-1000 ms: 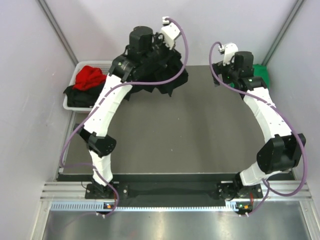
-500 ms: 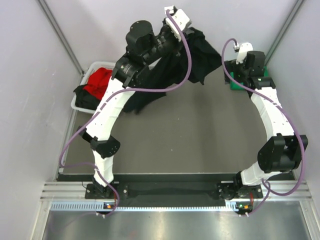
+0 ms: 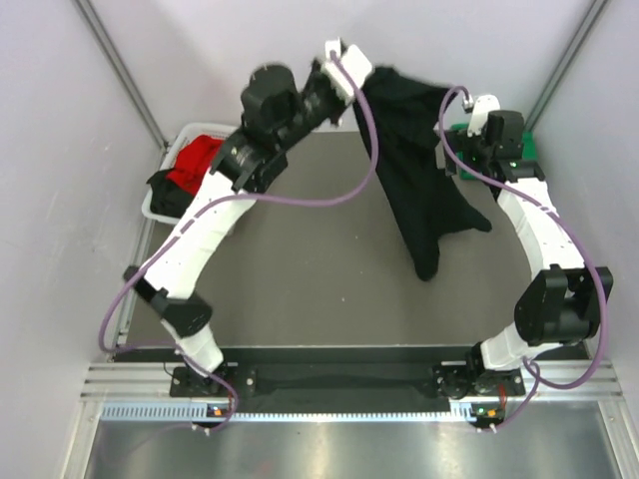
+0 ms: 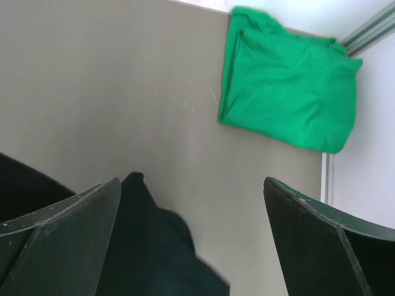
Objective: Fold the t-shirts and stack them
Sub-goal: Move the tshirt to the center of the board, then flatten the tshirt out
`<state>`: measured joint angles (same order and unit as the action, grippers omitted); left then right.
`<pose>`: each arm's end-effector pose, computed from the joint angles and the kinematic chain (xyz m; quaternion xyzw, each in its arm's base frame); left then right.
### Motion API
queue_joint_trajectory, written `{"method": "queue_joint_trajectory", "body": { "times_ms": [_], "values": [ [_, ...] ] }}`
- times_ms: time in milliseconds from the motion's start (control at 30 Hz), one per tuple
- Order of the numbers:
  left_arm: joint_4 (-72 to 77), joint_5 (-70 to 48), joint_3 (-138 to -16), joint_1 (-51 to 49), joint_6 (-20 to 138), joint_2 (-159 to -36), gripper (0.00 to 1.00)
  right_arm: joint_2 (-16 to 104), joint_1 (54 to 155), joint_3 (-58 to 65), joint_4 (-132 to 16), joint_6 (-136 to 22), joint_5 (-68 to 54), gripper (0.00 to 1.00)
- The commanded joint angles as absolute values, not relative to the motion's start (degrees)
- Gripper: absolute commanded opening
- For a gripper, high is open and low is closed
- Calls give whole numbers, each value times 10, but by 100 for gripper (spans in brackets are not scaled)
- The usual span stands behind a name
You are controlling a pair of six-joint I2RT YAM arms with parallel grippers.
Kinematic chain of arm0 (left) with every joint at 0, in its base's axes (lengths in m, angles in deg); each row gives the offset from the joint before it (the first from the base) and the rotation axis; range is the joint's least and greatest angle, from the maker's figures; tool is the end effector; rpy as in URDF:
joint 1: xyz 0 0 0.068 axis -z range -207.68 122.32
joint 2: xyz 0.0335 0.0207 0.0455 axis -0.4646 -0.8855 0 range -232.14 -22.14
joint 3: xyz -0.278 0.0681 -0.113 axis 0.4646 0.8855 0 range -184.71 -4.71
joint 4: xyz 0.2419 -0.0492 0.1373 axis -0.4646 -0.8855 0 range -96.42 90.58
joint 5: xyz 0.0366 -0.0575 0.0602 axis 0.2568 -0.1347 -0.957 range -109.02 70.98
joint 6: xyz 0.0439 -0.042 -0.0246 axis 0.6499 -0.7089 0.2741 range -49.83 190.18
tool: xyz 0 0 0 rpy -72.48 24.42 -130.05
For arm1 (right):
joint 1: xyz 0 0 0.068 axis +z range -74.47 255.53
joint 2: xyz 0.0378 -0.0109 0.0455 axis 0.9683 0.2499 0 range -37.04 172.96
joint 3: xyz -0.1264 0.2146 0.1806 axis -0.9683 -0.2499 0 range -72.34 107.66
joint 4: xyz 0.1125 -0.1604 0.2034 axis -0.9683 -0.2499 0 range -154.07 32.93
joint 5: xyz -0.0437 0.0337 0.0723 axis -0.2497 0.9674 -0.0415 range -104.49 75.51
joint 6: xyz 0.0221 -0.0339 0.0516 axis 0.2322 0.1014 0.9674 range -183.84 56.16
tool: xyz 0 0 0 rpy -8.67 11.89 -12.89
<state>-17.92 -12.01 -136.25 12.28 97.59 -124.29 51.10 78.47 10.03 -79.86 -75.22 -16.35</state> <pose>0.3099 -0.2680 0.6138 0.3917 0.5027 -0.1228 0.7607 0.3921 0.0186 0.3860 -0.0989 0.8539 -0.0514 0.5084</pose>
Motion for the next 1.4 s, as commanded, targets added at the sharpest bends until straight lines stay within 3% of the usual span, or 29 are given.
{"method": "queue_joint_trajectory", "body": {
  "times_ms": [0, 167, 233, 367, 700, 1367],
  "values": [
    [-177, -185, -1161, 123, 1015, -1143, 0, 480, 778, 83, -781, -754, -160, 100],
    [-220, -260, -937, 72, 975, -1136, 43, 480, 773, 58, -782, -760, -156, 100],
    [-280, -214, -949, 28, 944, -1195, 47, 482, 770, 56, -783, -756, -153, 100],
    [-347, -160, -1069, -67, 900, -1322, 48, 489, 771, 58, -786, -749, -147, 100],
    [-356, -185, -1207, -134, 912, -1503, 48, 484, 769, 41, -790, -749, -147, 100],
    [-315, -263, -1212, -246, 954, -1551, 45, 523, 769, 84, -800, -738, -121, 100]
  ]
}}
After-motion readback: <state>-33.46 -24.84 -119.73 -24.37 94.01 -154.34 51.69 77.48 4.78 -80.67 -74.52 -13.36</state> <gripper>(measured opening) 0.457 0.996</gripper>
